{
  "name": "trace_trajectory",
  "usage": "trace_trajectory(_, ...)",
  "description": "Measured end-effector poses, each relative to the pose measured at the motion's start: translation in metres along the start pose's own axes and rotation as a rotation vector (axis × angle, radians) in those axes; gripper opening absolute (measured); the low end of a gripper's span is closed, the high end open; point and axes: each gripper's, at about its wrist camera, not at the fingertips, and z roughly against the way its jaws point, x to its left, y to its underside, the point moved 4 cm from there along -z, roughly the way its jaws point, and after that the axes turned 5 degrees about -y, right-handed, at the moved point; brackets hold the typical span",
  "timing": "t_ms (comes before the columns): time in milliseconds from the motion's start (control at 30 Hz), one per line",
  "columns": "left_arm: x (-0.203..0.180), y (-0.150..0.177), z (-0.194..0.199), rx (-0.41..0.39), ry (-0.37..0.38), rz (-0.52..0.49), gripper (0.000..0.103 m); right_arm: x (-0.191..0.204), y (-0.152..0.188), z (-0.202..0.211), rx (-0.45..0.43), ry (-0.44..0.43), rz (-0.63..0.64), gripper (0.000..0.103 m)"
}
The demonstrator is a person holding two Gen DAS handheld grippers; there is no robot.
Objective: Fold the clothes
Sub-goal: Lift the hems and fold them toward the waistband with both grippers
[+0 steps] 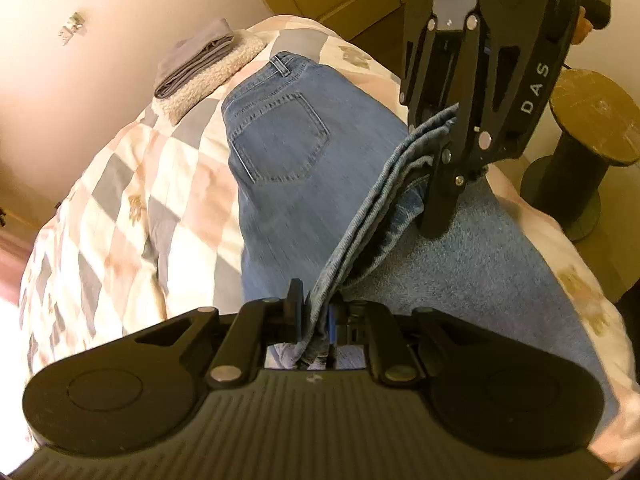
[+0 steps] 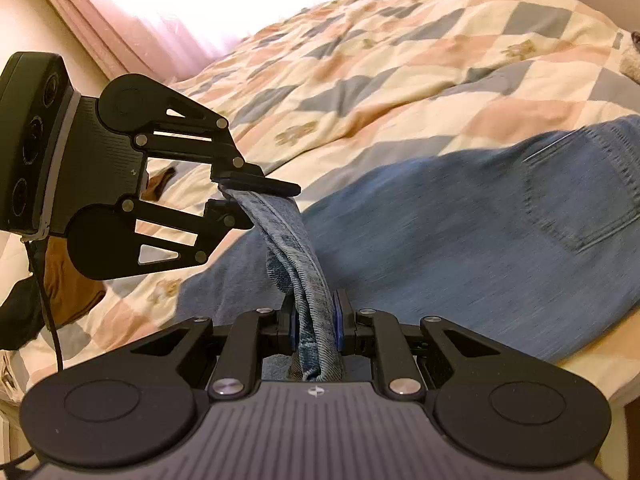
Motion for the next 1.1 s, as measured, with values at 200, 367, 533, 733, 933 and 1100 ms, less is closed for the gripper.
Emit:
trace_trajectory(200, 0.042, -0.053, -0.043, -0.037, 0.05, -0.016, 0.011, -0.072, -0.034, 0.029, -0.02, -0.004, -0.069, 0.016)
trace_trajectory(367, 0.078, -0.117, -0.097, -0.049, 0.091, -0.006, 0.011, -0.147, -0.059, 0.065, -0.079, 0.015, -0.168, 0.016)
trace_trajectory(533, 0.106, -0.177, -0.166, -0.064, 0.116, 0.022, 0.011, -0.225, -0.079, 0.097, -0.096, 0.057, -0.237, 0.016)
trace_trajectory(733, 0.113, -0.194, -0.251, 0.071, 0.206, 0.17, 0.014, -0.317, -0.078, 0.08, -0.033, 0.039, -0.322, 0.021)
trace_trajectory(933, 0.142, -0.175, -0.223, 0.072, 0.188, 0.471, 0.043, -0.35, -0.053, 0.081, -0.172, -0.152, -0.488, 0.064)
trace_trajectory(1100, 0.168, -0.154, -0.193, 0.014, 0.157, 0.777, 0.055, -0.329, -0.053, 0.08, -0.18, -0.078, -0.333, 0.078)
